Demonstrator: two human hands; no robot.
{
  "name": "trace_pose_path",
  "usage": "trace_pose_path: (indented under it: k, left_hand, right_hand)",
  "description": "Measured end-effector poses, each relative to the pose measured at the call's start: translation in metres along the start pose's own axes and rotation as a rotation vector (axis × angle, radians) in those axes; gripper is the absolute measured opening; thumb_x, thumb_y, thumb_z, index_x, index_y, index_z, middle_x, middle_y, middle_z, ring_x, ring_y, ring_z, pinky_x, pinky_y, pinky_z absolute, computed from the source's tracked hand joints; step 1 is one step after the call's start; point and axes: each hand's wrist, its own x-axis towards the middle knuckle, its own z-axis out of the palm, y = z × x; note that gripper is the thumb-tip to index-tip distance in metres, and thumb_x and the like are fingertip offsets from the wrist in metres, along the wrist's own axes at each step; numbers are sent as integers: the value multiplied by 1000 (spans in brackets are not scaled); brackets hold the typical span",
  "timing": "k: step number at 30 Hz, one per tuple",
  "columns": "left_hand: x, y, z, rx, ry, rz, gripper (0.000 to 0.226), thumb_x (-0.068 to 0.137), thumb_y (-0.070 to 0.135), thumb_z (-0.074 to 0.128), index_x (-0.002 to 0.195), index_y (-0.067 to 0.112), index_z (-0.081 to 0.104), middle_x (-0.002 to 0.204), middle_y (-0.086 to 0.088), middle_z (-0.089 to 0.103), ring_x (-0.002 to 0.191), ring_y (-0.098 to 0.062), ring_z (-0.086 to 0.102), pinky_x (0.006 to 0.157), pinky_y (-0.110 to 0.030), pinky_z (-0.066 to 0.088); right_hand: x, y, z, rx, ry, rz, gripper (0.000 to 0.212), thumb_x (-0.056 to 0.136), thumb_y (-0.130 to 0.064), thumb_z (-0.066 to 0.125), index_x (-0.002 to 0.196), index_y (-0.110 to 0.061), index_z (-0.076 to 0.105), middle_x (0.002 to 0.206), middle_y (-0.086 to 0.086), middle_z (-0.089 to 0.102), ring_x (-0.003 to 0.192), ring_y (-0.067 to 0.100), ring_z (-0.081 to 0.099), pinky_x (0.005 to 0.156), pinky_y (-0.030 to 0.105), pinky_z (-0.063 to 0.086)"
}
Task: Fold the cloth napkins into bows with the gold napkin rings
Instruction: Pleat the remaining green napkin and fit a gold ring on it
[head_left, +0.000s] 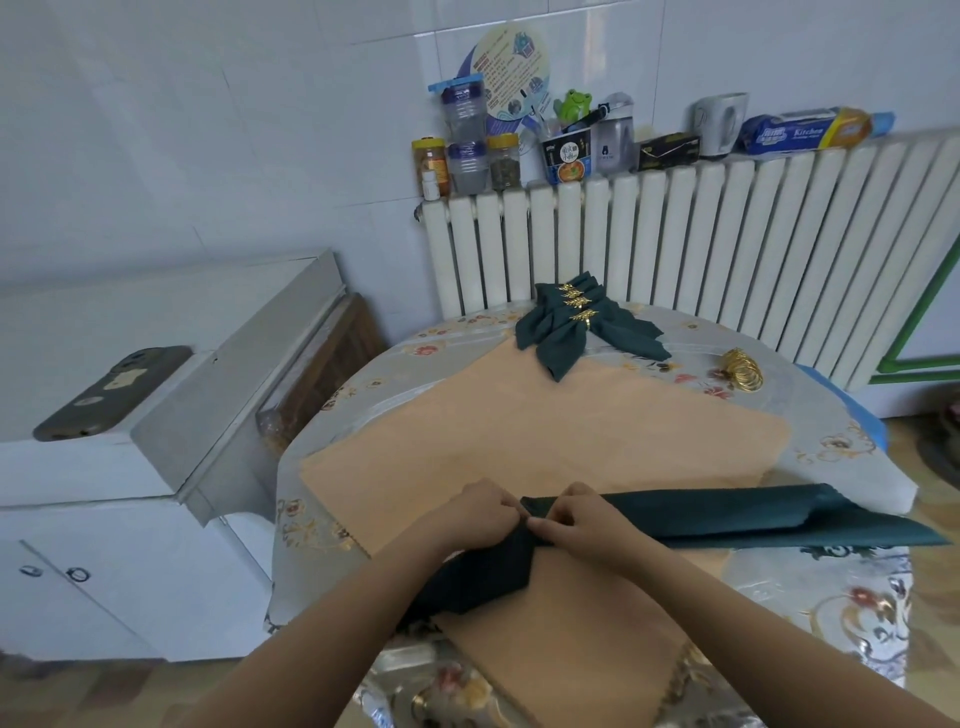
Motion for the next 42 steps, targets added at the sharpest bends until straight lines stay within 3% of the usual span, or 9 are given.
trace_pose_path:
  k: [2,10,16,20,27,30,33,36,42]
  left_hand:
    - [-4,-4,-1,31,-13,100,35,91,15,44,116,20,68,114,-8,62,97,-17,51,84,-28,42]
    - [-7,-22,0,244,-182,105,62,86,60,52,142,43,33,140,-2,31,131,-21,25,109,-41,25]
    - [-8,-16,11,233,30,170,41,96,38,46,137,35,46,142,-2,31,133,-22,25,109,-38,23]
    - [-12,-18,17,256,97,243,44,91,40,55,134,30,49,150,1,25,138,-20,21,113,-37,22]
    - [-9,-25,21,232,132,313,38,99,22,42,136,24,50,155,5,24,142,-15,19,115,-30,19]
    - [-7,-21,28,266,196,367,37,100,21,39,136,17,49,154,2,28,140,-16,26,112,-24,19]
    - [-6,-18,38,232,255,427,41,100,19,38,141,15,40,152,-1,31,141,-13,23,112,-18,14]
    - [2,-19,48,231,238,468,55,98,37,27,148,15,29,155,-1,25,144,-12,15,114,-16,6]
    - [13,-14,60,436,189,462,68,89,51,4,150,21,16,157,2,10,146,-13,4,117,-24,-1]
  right_hand:
    - [-6,-1,3,0,22,-14,36,85,-48,60,63,-20,57,98,0,45,73,3,45,61,14,35]
    - [-10,-7,2,-4,27,1,27,82,-35,66,63,-20,55,105,-2,43,87,8,49,68,17,40]
    - [-11,-7,-5,-14,-11,42,28,85,-27,59,60,-16,51,110,1,46,94,16,55,81,28,45]
    - [-12,-14,-3,22,-10,54,41,89,-48,52,71,-12,57,104,4,44,77,11,49,67,26,41]
    - [-14,-9,-16,-168,16,93,23,79,-34,67,73,-13,60,100,3,54,81,15,57,70,28,50]
    - [-21,-7,-16,-429,144,131,33,83,-44,61,80,-13,70,95,1,60,86,18,58,77,32,52]
    - [-23,-2,-21,-354,128,121,37,86,-41,59,70,-10,68,82,4,69,78,19,63,67,29,50]
    - [-23,7,-31,-236,75,90,36,85,-34,61,53,-18,54,95,1,71,81,16,64,71,28,49]
    - [-29,28,-22,-268,101,-91,30,86,-28,63,66,-25,40,103,-4,48,95,12,47,82,19,37]
